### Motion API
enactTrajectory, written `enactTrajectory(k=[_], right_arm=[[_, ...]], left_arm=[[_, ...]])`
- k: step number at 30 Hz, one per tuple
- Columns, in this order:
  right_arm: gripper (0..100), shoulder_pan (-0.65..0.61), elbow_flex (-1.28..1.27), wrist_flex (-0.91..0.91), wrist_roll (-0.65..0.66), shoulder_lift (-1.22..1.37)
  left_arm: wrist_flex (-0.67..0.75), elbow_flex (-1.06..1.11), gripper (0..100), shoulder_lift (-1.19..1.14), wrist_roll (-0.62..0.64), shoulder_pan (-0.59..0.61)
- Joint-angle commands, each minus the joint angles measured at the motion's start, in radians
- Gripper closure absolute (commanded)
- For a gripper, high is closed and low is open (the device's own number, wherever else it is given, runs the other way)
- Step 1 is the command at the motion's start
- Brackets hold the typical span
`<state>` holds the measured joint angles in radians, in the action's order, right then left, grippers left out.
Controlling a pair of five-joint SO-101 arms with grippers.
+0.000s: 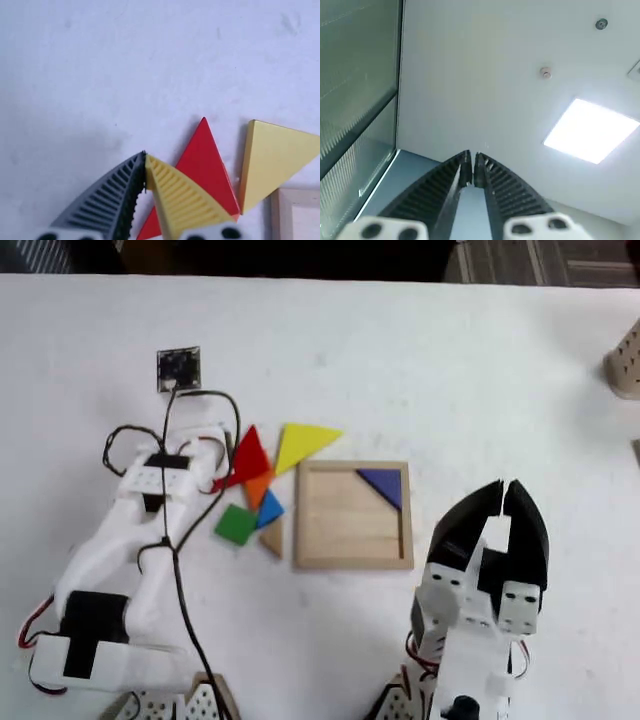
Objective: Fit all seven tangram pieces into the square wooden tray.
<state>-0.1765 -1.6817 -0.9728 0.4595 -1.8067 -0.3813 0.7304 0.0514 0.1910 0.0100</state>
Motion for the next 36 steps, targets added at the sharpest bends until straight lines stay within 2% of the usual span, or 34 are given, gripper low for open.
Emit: enactTrajectory(k=[1,4,7,9,13,15,18,25,32,36], right_arm=[[98.1,-0.005,-0.009,0.030,0.014,0.007],[98.1,-0.005,-0.009,0.091,0.014,0.007],[98.1,-0.007,-0.009,0.268,0.003,0.007],[98.1,-0.024,-0.008,0.446,-0.092,0.007],[98.1,-0.025,0.043,0.860,-0.387,0.007],[98.1,-0.027,0.101,1.055,-0.456,0.007],[98.1,-0.033,0.178,1.231,-0.460,0.008],[98.1,-0.051,0.207,1.480,-0.456,0.010],[98.1,-0.159,0.210,1.716,-0.388,0.012],[98.1,-0.205,0.212,1.759,-0.390,0.071]], left_arm=[[0.025,-0.032,98,0.005,-0.009,-0.008],[0.025,-0.032,98,0.005,-0.009,-0.007],[0.025,-0.032,98,0.005,-0.009,-0.007],[0.025,-0.032,98,0.007,-0.011,-0.007],[0.020,-0.032,98,0.010,-0.014,-0.007],[0.017,-0.032,98,0.010,-0.014,-0.004],[0.015,-0.032,98,0.010,-0.014,-0.002],[0.005,-0.032,98,0.010,-0.014,0.001],[-0.132,-0.038,97,0.084,-0.015,0.010],[-0.244,-0.037,97,0.140,-0.017,0.004]])
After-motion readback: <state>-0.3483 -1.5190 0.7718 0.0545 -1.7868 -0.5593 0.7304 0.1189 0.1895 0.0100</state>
